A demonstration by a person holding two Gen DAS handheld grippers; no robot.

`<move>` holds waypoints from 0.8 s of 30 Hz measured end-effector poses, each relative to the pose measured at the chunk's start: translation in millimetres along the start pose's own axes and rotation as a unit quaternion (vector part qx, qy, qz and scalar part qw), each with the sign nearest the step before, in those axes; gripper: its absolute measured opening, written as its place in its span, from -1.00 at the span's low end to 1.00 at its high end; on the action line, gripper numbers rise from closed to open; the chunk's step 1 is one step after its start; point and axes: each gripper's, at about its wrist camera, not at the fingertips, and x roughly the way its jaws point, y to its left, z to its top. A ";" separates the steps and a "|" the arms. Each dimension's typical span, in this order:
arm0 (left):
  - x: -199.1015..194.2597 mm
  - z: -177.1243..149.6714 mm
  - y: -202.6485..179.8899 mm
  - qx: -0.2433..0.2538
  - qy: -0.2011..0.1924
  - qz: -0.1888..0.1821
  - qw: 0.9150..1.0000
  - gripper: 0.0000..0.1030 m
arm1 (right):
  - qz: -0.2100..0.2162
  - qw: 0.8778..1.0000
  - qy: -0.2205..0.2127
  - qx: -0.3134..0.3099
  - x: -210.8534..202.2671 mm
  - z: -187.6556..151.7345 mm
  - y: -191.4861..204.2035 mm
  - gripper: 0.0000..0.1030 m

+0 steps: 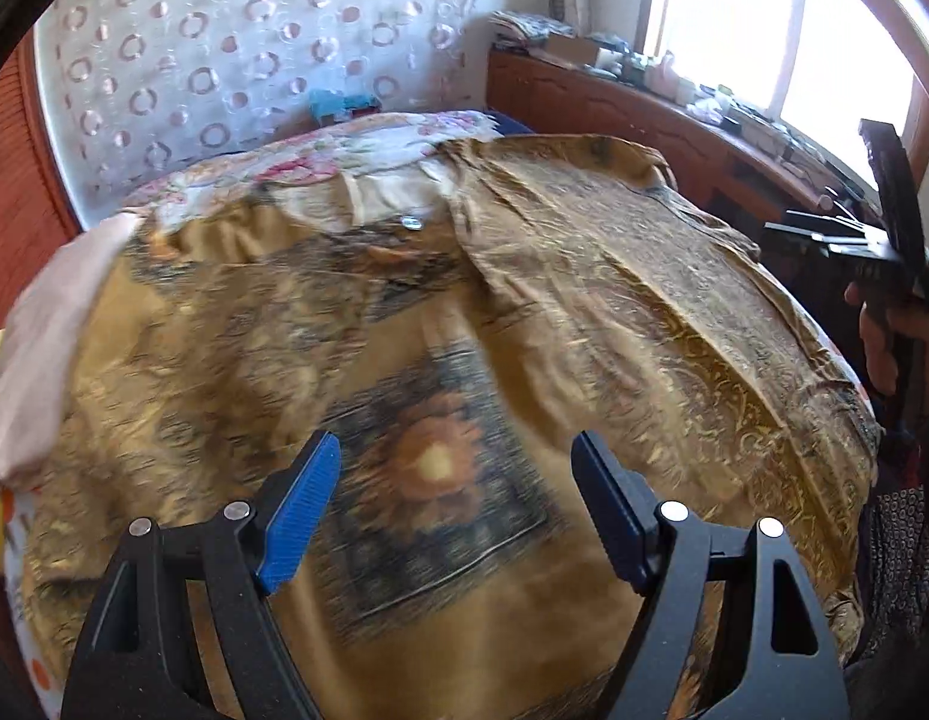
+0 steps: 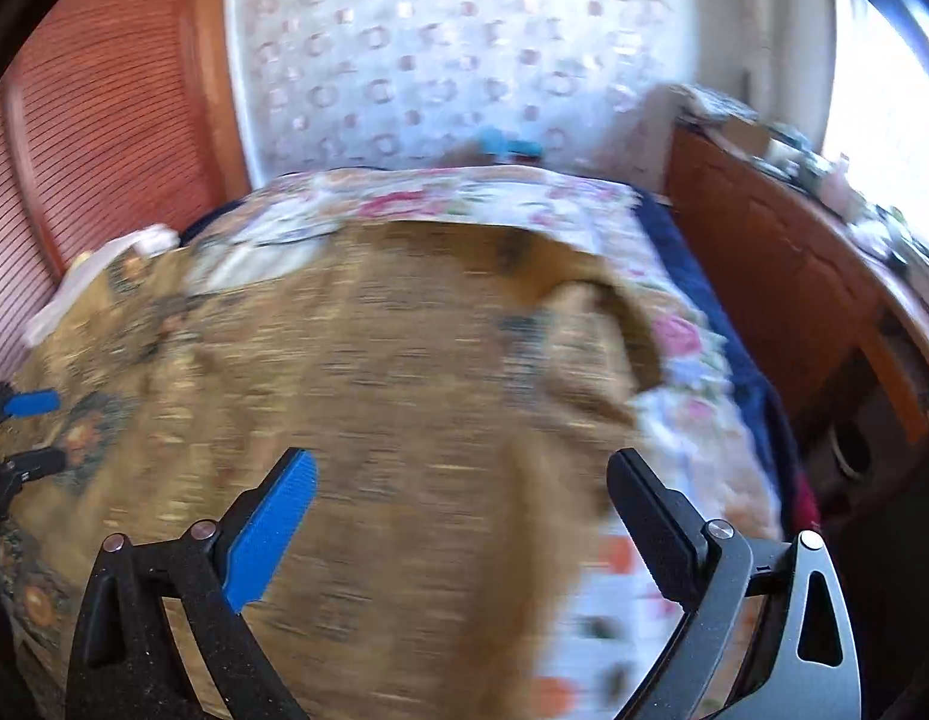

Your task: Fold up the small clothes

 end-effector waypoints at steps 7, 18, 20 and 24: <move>27.7 2.6 -12.7 -0.005 0.024 0.000 1.000 0.55 | 0.004 0.996 0.026 0.090 0.8 -16.5 -77.9 0.55; 31.7 -0.9 -24.8 0.021 0.019 0.032 0.999 0.63 | 0.087 0.975 0.067 0.191 24.5 -18.7 -110.6 0.15; 33.2 0.7 -23.2 0.020 0.020 0.029 0.999 0.67 | 0.098 0.972 0.070 0.203 23.8 -15.3 -117.3 0.11; 33.2 0.0 -24.7 0.023 0.022 0.029 0.999 0.72 | 0.113 0.962 0.082 0.234 36.7 -12.7 -127.0 0.08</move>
